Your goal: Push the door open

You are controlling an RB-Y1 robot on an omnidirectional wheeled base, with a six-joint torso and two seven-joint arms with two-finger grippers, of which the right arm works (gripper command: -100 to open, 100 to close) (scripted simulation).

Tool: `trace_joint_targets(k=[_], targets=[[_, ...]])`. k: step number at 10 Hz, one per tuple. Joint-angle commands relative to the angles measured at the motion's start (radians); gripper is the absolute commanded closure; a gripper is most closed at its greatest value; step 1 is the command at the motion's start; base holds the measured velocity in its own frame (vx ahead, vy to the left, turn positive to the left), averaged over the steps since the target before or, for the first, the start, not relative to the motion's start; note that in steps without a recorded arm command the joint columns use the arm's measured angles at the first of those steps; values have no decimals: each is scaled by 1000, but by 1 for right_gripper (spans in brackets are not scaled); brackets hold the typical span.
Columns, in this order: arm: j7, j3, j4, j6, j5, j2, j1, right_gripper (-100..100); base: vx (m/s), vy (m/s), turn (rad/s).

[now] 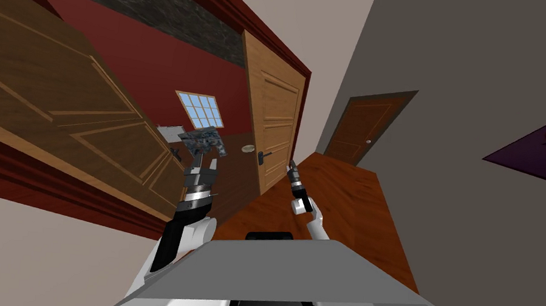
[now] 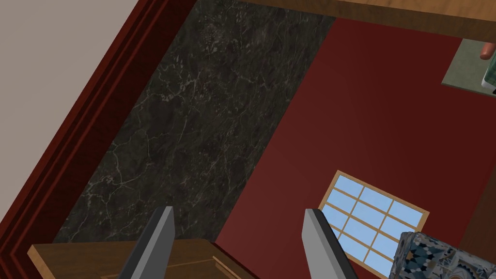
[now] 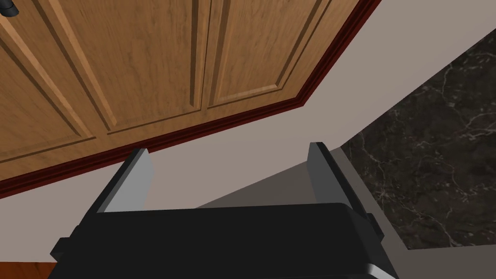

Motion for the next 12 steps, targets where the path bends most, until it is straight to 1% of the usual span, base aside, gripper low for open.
trace_joint_targets(k=[1,2,3,4,5,8,9,10,11,12], targets=[[-7,5,50,-3,-1,-2,-32,-100,43,-31,44],[-7,5,58,-3,-1,-2,-32,-100,38,-28,40],[-11,11,98,-3,-2,-2,-55,-100,46,-43,87],[-16,18,127,-3,-2,-1,-78,-100,73,-53,109],[-16,18,138,-3,-2,-1,-78,-100,60,-37,30],[-30,37,244,-2,-4,1,-147,-100,68,-58,92],[-30,37,257,-2,-4,1,-147,-100,59,-49,31],[-34,43,289,-2,-4,3,-169,-100,40,-44,53],[-34,43,296,-2,-4,3,-169,-100,31,-29,38],[-39,49,335,-1,-5,5,-192,-100,42,-37,63]])
